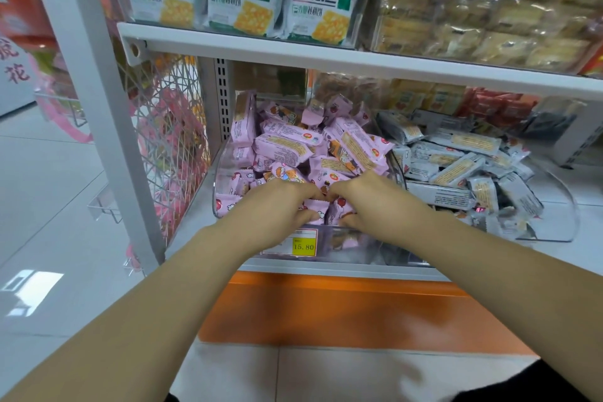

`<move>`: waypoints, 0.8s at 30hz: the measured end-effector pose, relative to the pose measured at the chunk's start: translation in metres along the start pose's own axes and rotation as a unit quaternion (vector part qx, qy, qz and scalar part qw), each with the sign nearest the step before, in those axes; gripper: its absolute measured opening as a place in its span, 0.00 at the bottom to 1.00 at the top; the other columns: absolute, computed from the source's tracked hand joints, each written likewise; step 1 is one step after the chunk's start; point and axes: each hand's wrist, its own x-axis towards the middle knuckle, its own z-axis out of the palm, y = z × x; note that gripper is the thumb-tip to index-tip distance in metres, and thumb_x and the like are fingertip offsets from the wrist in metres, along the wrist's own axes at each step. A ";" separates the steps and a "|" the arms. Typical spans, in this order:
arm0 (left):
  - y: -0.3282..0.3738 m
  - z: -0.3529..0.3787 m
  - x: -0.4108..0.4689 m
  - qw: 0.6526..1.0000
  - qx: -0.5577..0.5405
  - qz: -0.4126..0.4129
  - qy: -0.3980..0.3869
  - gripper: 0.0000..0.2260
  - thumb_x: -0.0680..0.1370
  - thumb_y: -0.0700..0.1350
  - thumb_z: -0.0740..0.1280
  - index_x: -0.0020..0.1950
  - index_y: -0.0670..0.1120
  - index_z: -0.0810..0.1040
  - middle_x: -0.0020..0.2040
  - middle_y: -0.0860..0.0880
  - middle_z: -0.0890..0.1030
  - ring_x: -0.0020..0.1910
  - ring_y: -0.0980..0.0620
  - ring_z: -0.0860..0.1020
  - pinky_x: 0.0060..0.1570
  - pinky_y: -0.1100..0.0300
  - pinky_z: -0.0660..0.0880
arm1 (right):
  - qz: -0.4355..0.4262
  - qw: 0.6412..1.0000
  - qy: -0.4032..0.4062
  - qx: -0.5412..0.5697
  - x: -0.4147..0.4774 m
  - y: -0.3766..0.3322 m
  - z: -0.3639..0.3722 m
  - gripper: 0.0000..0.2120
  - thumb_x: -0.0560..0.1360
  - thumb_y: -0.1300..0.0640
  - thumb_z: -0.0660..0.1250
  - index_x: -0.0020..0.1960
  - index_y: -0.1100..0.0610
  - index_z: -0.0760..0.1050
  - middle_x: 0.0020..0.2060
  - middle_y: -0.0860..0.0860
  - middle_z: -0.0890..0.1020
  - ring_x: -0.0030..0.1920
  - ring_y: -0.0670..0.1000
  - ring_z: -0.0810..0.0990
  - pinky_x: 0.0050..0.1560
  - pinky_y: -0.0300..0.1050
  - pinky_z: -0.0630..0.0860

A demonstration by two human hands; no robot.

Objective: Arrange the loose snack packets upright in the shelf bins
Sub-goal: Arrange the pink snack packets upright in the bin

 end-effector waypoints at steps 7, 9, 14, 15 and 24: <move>0.000 0.000 -0.002 1.000 -0.004 0.001 0.004 0.15 0.80 0.50 0.64 0.66 0.54 0.74 0.53 0.48 0.81 0.51 0.47 0.77 0.46 0.56 0.73 | 0.006 0.998 0.041 -0.045 -0.003 -0.002 0.009 0.17 0.77 0.58 0.65 0.65 0.55 0.70 0.47 0.56 0.79 0.49 0.58 0.78 0.42 0.48 0.74; 0.000 0.000 -0.001 1.000 -0.007 -0.002 0.004 0.15 0.80 0.50 0.64 0.67 0.54 0.74 0.54 0.48 0.81 0.52 0.47 0.77 0.45 0.57 0.72 | 0.010 0.999 0.031 -0.025 -0.002 -0.002 0.007 0.18 0.76 0.57 0.66 0.65 0.54 0.71 0.47 0.55 0.79 0.48 0.57 0.78 0.43 0.47 0.74; 0.001 -0.001 -0.002 1.000 -0.005 -0.008 -0.002 0.14 0.80 0.50 0.63 0.66 0.54 0.74 0.52 0.49 0.81 0.51 0.48 0.76 0.46 0.57 0.72 | 0.015 0.996 -0.024 0.087 0.003 0.014 -0.019 0.19 0.74 0.53 0.71 0.63 0.50 0.72 0.39 0.44 0.70 0.38 0.45 0.68 0.37 0.42 0.64; 0.001 -0.001 -0.002 1.000 -0.005 -0.009 -0.002 0.14 0.80 0.50 0.63 0.66 0.54 0.74 0.52 0.49 0.81 0.51 0.48 0.76 0.46 0.57 0.72 | 0.011 0.995 -0.032 0.090 0.003 0.017 -0.023 0.19 0.73 0.52 0.71 0.63 0.50 0.72 0.43 0.46 0.73 0.40 0.45 0.68 0.39 0.42 0.63; 0.000 0.002 -0.001 1.000 -0.006 -0.002 0.011 0.14 0.80 0.50 0.64 0.66 0.56 0.74 0.36 0.56 0.71 0.36 0.53 0.69 0.39 0.59 0.67 | -0.015 0.995 -0.097 0.036 0.008 0.003 -0.001 0.18 0.77 0.56 0.64 0.66 0.58 0.69 0.47 0.53 0.77 0.45 0.52 0.71 0.45 0.47 0.70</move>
